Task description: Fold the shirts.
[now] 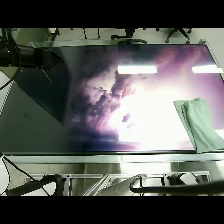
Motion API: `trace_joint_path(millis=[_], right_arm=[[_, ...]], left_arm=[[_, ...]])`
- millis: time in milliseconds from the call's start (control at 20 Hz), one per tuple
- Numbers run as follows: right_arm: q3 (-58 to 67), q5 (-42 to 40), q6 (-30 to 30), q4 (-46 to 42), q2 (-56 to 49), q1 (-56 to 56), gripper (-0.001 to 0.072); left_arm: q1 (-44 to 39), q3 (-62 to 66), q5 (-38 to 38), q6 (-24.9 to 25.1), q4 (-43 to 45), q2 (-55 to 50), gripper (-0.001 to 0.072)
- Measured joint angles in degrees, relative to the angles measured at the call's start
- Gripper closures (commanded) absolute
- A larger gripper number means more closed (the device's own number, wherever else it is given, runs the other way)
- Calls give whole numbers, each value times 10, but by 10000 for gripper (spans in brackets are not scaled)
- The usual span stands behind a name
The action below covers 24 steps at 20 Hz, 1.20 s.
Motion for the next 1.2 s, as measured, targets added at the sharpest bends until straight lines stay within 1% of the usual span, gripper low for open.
trace_joint_path(millis=[100,250,500,650,850,1200], right_arm=[[9,7,-7,34,1,63,695],[-2,16,-10,34,15,204,695],[-89,21,36,-63,57,455,695],[-138,21,50,-103,73,555,696],[-162,19,57,-124,80,608,695],[-170,27,61,-125,82,624,695]], left_arm=[[0,-21,0,0,-20,14,693],[-6,-110,16,3,-49,62,693],[-51,-336,56,12,-68,177,693],[-87,-452,92,15,-71,236,693],[-118,-537,122,15,-77,284,693],[-130,-568,134,15,-83,302,693]])
